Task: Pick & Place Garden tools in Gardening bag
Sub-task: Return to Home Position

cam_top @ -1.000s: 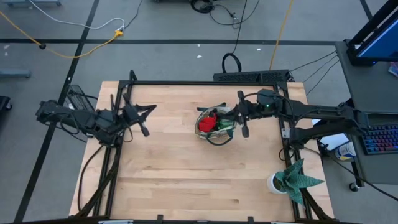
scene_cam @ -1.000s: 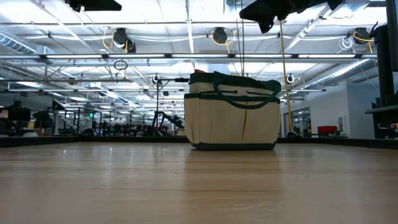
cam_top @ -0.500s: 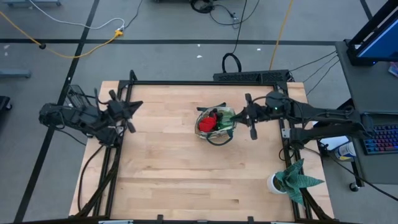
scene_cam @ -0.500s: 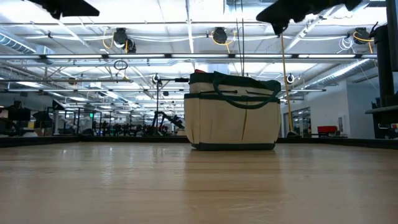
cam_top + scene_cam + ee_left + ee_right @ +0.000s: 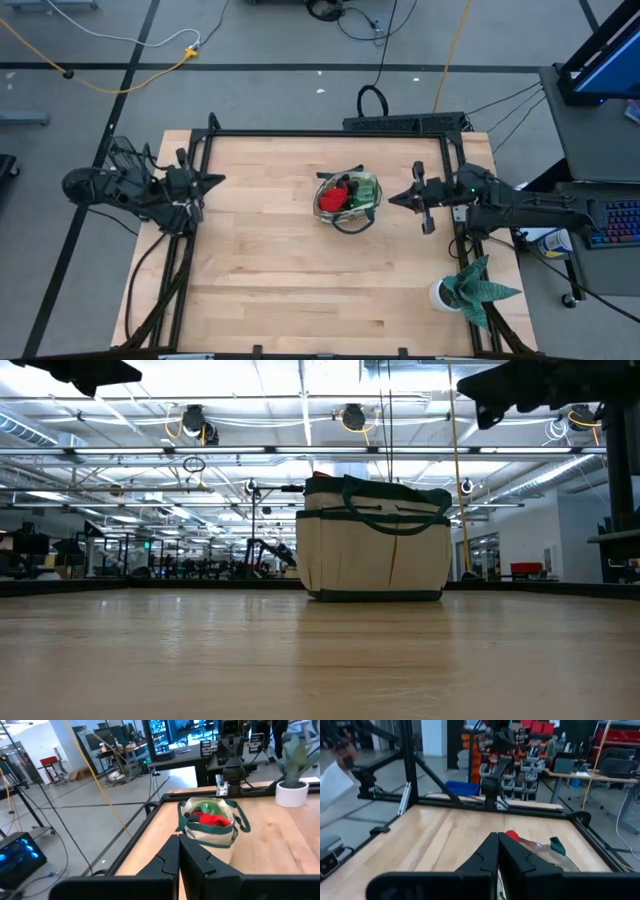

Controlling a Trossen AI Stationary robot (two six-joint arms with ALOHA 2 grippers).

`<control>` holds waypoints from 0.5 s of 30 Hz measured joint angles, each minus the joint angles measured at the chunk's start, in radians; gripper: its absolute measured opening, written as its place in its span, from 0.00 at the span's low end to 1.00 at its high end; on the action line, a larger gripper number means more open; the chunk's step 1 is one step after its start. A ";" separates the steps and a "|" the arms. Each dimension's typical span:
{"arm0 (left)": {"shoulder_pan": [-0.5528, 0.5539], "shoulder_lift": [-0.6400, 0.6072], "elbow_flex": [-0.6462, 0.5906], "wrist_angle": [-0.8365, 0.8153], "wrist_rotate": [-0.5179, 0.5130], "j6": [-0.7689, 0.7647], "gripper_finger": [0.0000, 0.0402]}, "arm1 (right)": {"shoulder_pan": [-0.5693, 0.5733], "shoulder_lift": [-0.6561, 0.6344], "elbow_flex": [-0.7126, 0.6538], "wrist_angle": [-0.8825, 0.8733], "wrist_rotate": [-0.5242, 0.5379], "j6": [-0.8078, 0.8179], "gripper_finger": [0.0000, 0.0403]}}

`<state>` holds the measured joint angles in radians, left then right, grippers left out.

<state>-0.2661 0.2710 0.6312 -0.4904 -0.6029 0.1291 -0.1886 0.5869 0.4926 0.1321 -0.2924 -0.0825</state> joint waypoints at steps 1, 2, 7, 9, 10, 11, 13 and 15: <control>0.001 0.000 0.000 -0.001 0.000 0.004 0.01 | 0.000 -0.019 -0.016 0.008 0.000 0.008 0.00; 0.001 0.000 0.000 -0.001 0.000 0.004 0.01 | 0.000 -0.038 -0.031 0.019 0.002 0.019 0.00; 0.001 -0.005 -0.026 0.018 -0.014 0.008 0.04 | -0.001 -0.113 -0.084 0.021 0.020 0.052 0.00; 0.001 -0.018 -0.048 0.026 -0.032 0.006 0.03 | -0.001 -0.133 -0.100 0.023 0.075 0.054 0.00; 0.001 -0.027 -0.063 0.030 -0.040 0.000 0.02 | -0.001 -0.141 -0.110 0.023 0.105 0.054 0.00; 0.001 -0.035 -0.079 0.035 -0.045 -0.008 0.01 | -0.002 -0.149 -0.120 0.021 0.136 0.054 0.00; 0.001 -0.055 -0.114 0.055 -0.045 -0.008 0.01 | -0.002 -0.158 -0.137 0.022 0.161 0.060 0.00; 0.001 -0.083 -0.143 0.097 -0.045 0.004 0.02 | -0.002 -0.170 -0.158 0.022 0.161 0.072 0.00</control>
<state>-0.2653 0.1879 0.4878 -0.3938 -0.6483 0.1331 -0.1905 0.4168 0.3350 0.1538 -0.1314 -0.0108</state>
